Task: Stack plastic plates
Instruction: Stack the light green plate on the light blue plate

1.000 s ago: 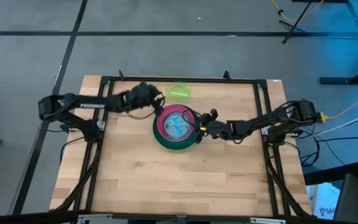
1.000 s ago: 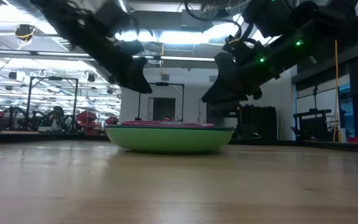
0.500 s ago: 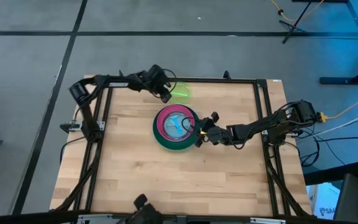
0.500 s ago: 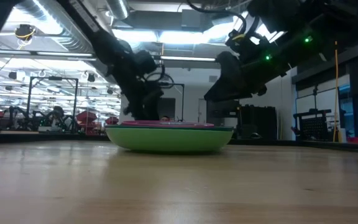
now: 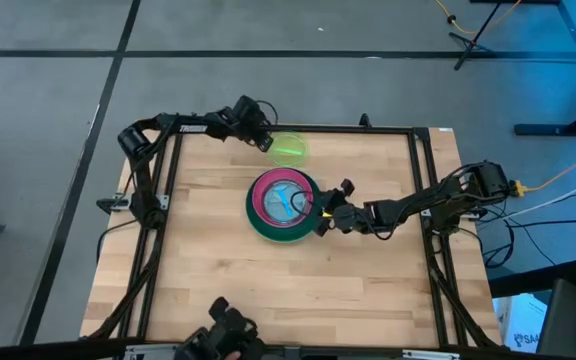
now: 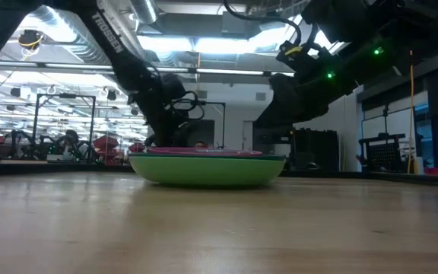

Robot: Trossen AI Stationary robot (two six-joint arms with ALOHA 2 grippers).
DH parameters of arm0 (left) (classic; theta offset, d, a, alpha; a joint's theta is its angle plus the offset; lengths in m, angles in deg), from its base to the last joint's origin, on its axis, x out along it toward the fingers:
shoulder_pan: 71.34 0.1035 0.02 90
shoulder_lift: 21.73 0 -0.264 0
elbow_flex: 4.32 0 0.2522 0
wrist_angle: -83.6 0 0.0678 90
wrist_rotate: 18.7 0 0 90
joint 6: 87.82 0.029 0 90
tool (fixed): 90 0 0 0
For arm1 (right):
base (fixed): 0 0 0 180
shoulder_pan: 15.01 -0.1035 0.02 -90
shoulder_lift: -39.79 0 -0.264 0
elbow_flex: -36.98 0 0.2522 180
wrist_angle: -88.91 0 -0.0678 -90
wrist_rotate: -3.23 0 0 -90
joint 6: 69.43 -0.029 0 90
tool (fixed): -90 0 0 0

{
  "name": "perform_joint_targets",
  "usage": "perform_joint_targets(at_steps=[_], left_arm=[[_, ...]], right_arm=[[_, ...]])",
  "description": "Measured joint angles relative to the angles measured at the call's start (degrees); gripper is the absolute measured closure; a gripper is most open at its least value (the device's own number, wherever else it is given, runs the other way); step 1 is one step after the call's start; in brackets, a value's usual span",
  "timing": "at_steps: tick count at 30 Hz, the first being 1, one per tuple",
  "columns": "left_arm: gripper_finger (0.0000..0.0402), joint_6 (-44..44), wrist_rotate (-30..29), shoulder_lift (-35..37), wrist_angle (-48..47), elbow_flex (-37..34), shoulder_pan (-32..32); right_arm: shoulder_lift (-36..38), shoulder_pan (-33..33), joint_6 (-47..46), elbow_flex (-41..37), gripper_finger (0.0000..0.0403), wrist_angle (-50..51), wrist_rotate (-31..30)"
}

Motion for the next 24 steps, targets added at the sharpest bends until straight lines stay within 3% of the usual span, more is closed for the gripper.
perform_joint_targets(at_steps=[7,14,20,24], left_arm=[[0.023,-2.89,8.0,-3.62,1.54,-0.02,2.0],[0.023,-2.37,4.63,-4.89,1.9,0.06,0.84],[0.023,-2.29,11.76,-5.13,1.57,0.66,0.72],[0.0233,0.24,12.32,-5.13,1.29,0.66,-0.33]], right_arm=[[0.0,0.0,1.63,0.0,0.0237,0.04,-0.81],[0.0,0.0,1.87,0.0,0.0237,0.05,-0.79],[0.0,0.0,2.97,0.0,0.0237,0.07,-0.78],[0.0,0.0,3.27,0.0,0.0237,0.07,-0.78]])
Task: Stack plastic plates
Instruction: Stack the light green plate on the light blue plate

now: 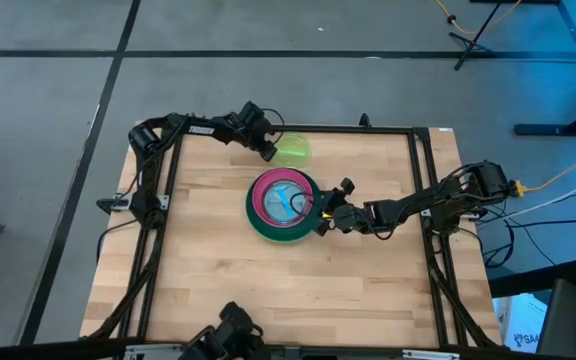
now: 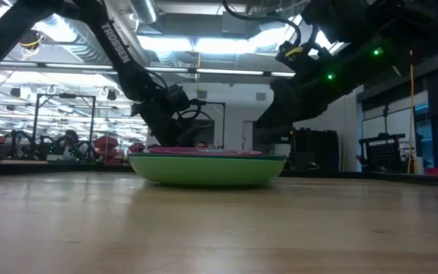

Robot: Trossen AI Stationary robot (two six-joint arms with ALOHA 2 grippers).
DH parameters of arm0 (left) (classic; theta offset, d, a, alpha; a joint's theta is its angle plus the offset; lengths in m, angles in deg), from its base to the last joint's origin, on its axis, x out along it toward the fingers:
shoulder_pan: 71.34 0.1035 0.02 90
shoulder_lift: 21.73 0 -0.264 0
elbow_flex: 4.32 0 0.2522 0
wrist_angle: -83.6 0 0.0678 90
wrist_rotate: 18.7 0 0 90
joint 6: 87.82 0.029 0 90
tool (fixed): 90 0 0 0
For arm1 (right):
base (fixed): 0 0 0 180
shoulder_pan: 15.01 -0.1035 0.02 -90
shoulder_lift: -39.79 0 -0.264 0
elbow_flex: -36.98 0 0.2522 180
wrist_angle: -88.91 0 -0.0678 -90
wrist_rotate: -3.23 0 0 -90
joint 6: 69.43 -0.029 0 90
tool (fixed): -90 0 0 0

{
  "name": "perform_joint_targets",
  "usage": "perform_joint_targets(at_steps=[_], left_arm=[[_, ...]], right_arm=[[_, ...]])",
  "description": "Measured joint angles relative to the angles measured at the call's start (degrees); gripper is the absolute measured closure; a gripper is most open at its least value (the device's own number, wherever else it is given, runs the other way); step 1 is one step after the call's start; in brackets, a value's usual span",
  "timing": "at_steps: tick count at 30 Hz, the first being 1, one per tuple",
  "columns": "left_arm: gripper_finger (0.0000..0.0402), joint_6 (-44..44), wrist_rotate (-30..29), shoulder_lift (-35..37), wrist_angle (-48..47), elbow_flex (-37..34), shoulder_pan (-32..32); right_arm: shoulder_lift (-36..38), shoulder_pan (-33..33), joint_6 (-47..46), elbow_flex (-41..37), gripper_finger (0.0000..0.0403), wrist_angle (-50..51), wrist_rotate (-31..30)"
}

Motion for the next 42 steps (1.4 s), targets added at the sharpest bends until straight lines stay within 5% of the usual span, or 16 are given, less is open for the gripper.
perform_joint_targets(at_steps=[19,32,42], left_arm=[[0.0392,7.86,-5.44,0.02,1.73,0.1,-2.6],[0.0398,9.42,-14.6,1.06,10.53,0.1,-2.17],[0.04,11.99,-15.43,9.13,9.57,0.08,-1.88]], right_arm=[[-0.01,0.02,0.83,0.0,0.0237,0.09,-0.74],[0.0,0.0,0.79,0.0,0.0237,1.25,-0.76],[0.0,0.0,0.7,0.0,0.0237,1.42,-0.76]])
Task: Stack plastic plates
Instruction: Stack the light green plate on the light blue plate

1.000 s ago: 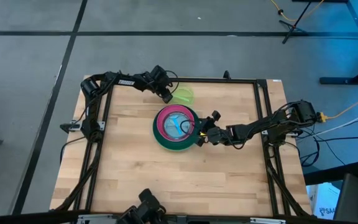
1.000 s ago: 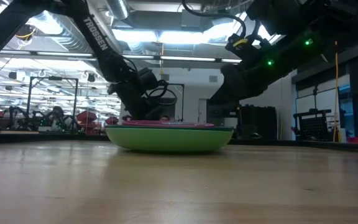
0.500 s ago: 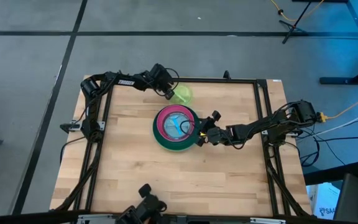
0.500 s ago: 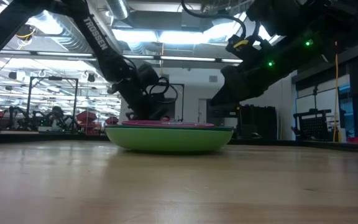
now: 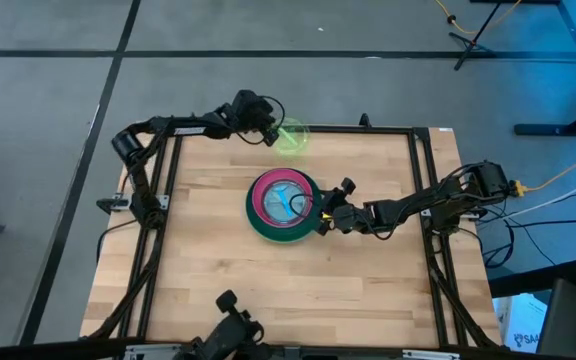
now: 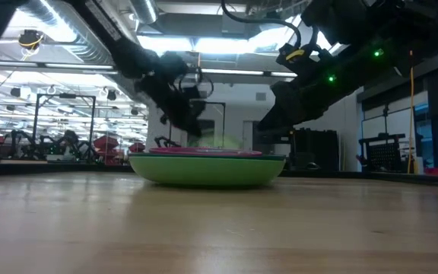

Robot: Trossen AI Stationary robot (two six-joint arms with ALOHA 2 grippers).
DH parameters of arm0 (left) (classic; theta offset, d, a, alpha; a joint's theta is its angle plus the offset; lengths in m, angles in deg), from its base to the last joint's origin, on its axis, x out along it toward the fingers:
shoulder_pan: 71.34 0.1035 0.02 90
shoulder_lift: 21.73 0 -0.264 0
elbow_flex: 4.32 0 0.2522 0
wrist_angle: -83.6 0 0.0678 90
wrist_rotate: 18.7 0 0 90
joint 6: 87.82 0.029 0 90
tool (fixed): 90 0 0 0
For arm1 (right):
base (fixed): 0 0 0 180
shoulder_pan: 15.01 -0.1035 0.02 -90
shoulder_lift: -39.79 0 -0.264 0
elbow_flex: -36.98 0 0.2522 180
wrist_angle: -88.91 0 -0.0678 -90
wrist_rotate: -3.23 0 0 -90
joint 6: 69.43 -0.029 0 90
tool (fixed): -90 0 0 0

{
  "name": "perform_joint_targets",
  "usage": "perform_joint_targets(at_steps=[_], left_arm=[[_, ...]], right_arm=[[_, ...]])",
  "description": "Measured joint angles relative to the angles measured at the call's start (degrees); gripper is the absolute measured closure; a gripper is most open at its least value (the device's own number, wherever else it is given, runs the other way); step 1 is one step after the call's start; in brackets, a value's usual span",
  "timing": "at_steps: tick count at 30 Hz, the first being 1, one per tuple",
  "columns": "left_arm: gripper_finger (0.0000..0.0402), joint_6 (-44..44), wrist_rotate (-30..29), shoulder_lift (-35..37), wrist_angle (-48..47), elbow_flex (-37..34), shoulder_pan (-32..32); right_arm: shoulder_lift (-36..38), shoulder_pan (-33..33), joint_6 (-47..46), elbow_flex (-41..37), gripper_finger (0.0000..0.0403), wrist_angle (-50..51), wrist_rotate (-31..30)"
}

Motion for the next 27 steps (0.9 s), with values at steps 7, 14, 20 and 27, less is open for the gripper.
perform_joint_targets(at_steps=[7,14,20,27], left_arm=[[0.0399,0.49,0.3,10.41,-6.66,0.01,-0.84],[0.0399,-0.83,6.99,18.14,-20.75,0.02,-4.65],[0.0399,-1.13,10.53,19.8,-28.42,0.01,-11.14],[0.0399,0.55,10.27,19.74,-28.67,-3.21,-19.64]], right_arm=[[-0.02,0.0,-0.03,-0.02,0.0237,-1.16,0.05],[-0.02,0.0,-0.02,-0.02,0.0237,-2.31,1.19],[0.2,-0.72,3.21,-0.02,0.0237,-0.99,0.26],[5.78,-6.68,5.95,-0.02,0.0237,5.13,-11.6]])
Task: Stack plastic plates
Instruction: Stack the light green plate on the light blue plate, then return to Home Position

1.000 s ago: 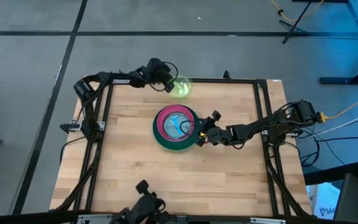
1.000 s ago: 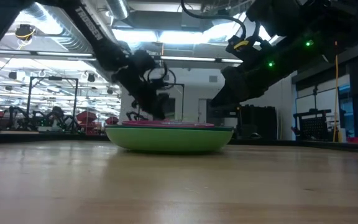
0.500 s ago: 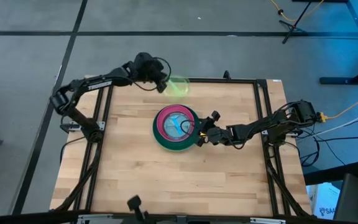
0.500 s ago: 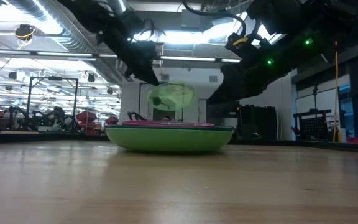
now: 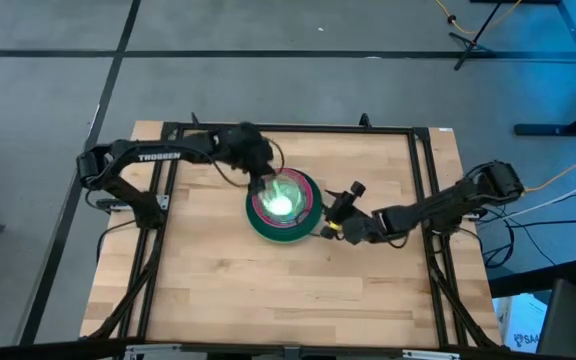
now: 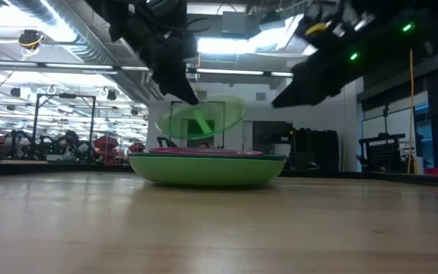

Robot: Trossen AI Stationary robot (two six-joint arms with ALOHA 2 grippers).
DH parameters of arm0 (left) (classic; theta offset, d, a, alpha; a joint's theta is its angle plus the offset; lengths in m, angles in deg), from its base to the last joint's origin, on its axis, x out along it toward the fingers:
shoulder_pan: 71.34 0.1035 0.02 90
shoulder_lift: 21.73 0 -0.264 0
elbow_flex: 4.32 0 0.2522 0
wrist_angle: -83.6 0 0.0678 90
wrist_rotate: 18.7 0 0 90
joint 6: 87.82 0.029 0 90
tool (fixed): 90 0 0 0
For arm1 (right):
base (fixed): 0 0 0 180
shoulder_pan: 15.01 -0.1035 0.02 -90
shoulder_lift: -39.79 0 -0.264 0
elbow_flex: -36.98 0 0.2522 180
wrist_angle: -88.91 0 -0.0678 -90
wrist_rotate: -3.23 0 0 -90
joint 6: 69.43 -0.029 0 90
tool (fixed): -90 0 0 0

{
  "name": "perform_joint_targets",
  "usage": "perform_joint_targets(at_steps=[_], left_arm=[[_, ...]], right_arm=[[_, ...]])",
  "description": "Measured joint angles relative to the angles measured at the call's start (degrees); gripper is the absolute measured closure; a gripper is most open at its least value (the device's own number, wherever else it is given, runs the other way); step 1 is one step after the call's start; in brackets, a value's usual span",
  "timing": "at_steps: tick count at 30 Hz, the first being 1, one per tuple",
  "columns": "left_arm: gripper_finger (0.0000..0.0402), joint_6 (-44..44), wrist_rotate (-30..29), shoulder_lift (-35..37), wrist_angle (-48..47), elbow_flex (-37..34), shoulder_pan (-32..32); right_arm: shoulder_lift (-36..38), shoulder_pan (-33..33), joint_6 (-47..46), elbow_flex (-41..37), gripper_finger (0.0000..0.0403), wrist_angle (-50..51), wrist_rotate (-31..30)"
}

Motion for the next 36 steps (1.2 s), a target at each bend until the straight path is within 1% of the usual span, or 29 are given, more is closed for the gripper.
perform_joint_targets(at_steps=[2,4,8,12,19,22,25,29,33,36], left_arm=[[0.0399,-0.78,-0.53,-0.04,2.45,-1.95,-1.86],[0.0399,-1.66,-2.5,-0.04,5.46,-4.19,-3.36],[0.0398,-0.68,-7.7,-0.07,13.16,-9.99,-4.83],[0.0398,-0.61,-10.03,-0.07,19.25,-13.07,-3.91],[0.0398,-0.62,-9.86,-0.07,19.4,-14.99,-3.27],[0.0395,-0.62,-7.63,-0.07,19.47,-15.02,-3.22],[0.0377,-0.59,-6.03,-0.07,19.47,-15.02,-3.24],[0.0345,-0.59,-5.94,0.03,19.44,-15.02,-3.27],[0.0323,0.74,-6.8,1.34,19.04,-15.02,-3.48],[0.0318,1.37,-8.94,2.95,18.14,-15.02,-4.11]], right_arm=[[2.03,-2.01,-1.58,0.0,0.0237,2.5,-3.59],[3.3,-3.52,-2.84,0.0,0.0237,3.51,-5.23],[3.53,-4.77,-3.03,0.0,0.0237,3.52,-5.56],[3.31,-4.58,-5.34,0.0,0.0237,4.06,-5.14],[3.29,-4.58,-5.79,0.0,0.0237,3.97,-5.14],[3.29,-4.47,-5.8,0.0,0.0237,4.02,-5.12],[3.29,-4.47,-5.8,0.0,0.0237,4.03,-5.06],[3.29,-4.47,-5.66,0.0,0.0237,3.39,-1.88],[3.29,-4.53,-5.44,0.0,0.0237,3.53,-0.12],[3.29,-4.53,-5.4,0.0,0.0237,3.57,-0.14]])
